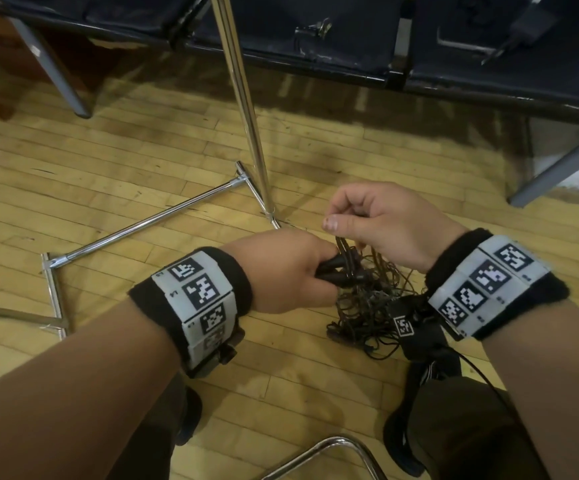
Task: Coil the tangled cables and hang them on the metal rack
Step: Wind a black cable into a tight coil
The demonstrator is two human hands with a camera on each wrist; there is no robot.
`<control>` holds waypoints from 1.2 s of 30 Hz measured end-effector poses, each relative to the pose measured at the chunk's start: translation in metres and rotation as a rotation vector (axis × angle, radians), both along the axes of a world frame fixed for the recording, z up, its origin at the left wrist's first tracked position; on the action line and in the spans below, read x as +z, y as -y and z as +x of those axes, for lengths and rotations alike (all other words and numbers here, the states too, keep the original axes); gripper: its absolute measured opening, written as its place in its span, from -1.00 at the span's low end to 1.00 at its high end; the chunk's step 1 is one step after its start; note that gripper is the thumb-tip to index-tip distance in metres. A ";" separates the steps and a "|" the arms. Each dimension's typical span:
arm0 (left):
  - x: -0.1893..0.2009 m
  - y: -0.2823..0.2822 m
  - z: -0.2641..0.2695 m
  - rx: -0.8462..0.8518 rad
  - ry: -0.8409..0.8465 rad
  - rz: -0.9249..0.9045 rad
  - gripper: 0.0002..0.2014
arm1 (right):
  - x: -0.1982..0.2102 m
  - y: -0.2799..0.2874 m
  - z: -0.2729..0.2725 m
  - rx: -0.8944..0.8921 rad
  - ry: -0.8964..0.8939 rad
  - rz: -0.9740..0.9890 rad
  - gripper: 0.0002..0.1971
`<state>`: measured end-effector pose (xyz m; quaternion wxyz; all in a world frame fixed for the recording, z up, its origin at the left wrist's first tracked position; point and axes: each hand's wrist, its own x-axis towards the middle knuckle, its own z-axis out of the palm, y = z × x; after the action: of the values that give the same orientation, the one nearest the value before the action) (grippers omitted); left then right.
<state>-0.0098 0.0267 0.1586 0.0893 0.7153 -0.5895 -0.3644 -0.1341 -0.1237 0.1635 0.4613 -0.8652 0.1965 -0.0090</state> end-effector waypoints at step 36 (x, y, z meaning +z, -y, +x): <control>0.016 0.007 0.007 0.295 -0.098 -0.321 -0.88 | -0.003 0.010 -0.003 -0.172 -0.021 0.297 -0.63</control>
<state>-0.0027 0.0197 0.1742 0.2829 0.7518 -0.5239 -0.2835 -0.1375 -0.1340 0.1601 0.5794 -0.7675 0.2740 -0.0102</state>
